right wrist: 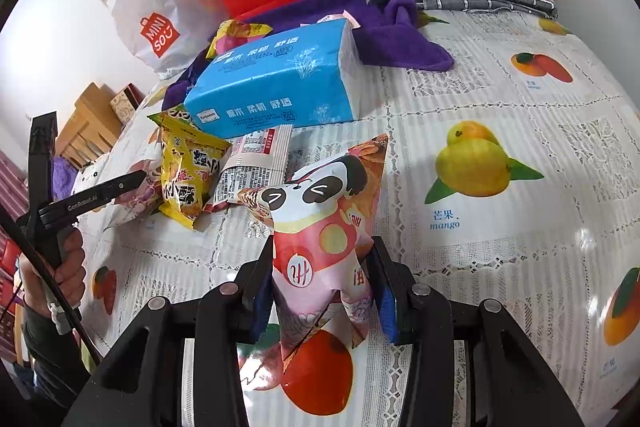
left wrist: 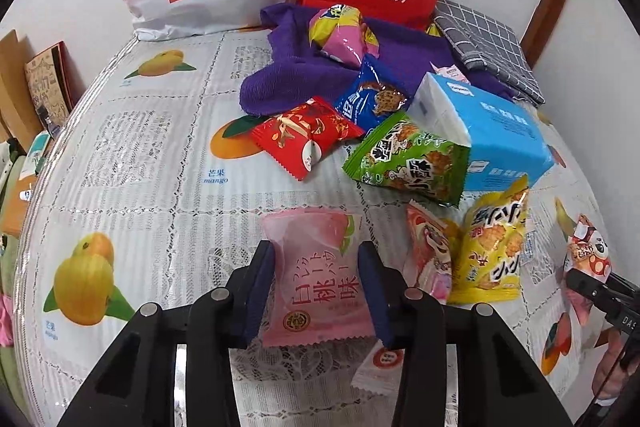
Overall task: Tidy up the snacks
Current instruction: 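Lift the pink bag with the left gripper while the right holds the panda bag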
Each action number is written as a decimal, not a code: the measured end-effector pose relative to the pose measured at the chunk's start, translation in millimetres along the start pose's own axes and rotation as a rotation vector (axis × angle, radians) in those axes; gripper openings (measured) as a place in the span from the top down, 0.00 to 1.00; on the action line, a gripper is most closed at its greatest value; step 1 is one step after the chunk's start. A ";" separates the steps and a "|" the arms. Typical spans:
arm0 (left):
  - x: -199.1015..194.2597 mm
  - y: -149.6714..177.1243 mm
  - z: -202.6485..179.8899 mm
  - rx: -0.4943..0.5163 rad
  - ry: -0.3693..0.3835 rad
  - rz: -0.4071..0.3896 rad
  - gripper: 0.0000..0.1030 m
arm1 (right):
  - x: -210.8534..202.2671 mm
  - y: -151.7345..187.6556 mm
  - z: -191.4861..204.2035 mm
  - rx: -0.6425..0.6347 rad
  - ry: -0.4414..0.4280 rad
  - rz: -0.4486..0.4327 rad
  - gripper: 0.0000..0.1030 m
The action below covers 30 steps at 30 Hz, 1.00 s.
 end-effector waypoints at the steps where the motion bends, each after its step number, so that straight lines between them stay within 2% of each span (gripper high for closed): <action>1: -2.0 0.1 0.2 -0.002 0.001 -0.001 0.60 | -1.1 -0.3 0.1 0.000 0.000 -0.003 0.59; 15: -35.4 -8.4 -18.8 0.023 0.011 -0.048 0.60 | -27.5 -14.9 13.2 -0.040 -0.021 -0.067 0.59; 21: -44.4 -14.7 -39.7 0.044 0.037 -0.062 0.60 | -39.7 -29.4 24.2 -0.051 -0.040 -0.109 0.59; 30: -50.5 -24.8 -66.4 0.057 0.094 -0.074 0.60 | -48.9 -50.7 42.4 -0.112 -0.024 -0.147 0.59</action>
Point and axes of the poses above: each gripper's, at about its wrist camera, not at the fingertips, and x roughly the way its jaws point, z to its left, y to its underside, the point moved 7 cm from there along x, roughly the way its jaws point, and after that the axes turned 5 degrees about x, right-handed, at the moved point
